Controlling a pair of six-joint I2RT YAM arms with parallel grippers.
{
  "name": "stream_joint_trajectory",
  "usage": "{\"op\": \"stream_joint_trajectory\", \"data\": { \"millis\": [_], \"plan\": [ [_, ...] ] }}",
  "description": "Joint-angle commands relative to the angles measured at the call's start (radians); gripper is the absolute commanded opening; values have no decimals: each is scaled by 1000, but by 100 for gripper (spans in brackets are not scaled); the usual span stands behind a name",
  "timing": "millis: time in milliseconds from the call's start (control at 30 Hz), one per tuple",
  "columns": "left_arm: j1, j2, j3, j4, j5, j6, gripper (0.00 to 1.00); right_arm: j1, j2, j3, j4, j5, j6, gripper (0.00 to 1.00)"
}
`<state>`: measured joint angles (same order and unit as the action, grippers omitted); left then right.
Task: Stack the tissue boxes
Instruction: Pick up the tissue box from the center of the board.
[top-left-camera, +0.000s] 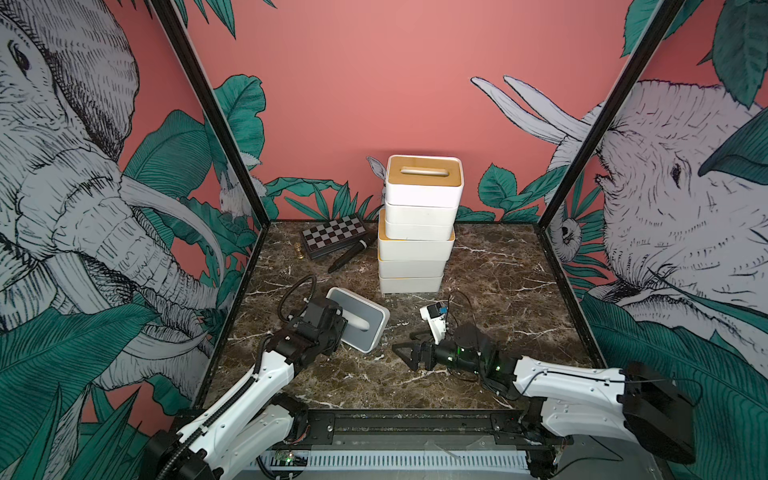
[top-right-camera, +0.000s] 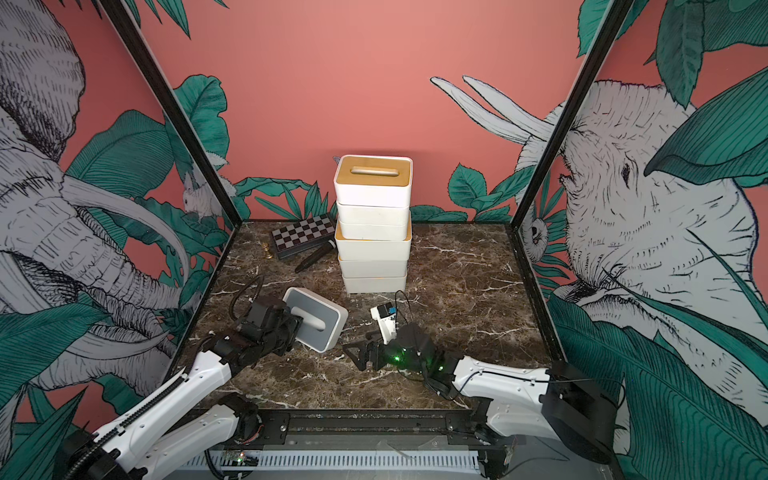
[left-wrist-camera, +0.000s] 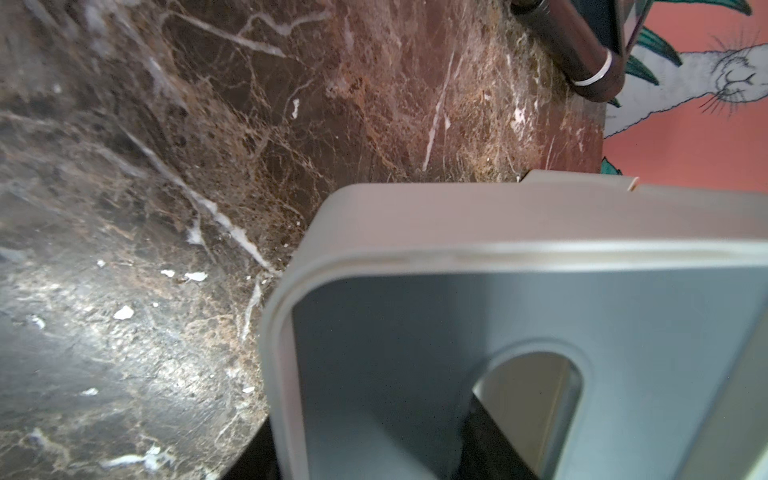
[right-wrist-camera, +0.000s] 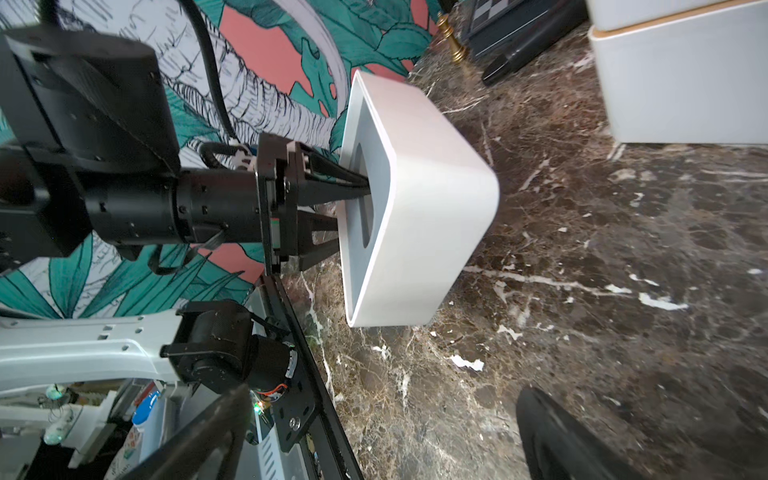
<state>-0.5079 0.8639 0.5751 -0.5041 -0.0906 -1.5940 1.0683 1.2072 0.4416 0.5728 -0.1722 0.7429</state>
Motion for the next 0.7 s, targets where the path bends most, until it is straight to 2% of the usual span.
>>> {"op": "stream_joint_trajectory", "data": {
  "millis": [0, 167, 400, 667],
  "plan": [
    [5, -57, 32, -7, -24, -48, 46, 24, 67, 24, 195, 56, -53, 99],
    [5, -118, 51, -37, -46, -56, 46, 40, 202, 53, 362, 60, -30, 99],
    [5, -129, 84, -46, -54, -58, 46, 75, 381, 130, 533, 39, 8, 99],
    [5, -125, 96, -36, -55, -65, 46, 104, 471, 176, 574, 72, 34, 98]
  ]
}}
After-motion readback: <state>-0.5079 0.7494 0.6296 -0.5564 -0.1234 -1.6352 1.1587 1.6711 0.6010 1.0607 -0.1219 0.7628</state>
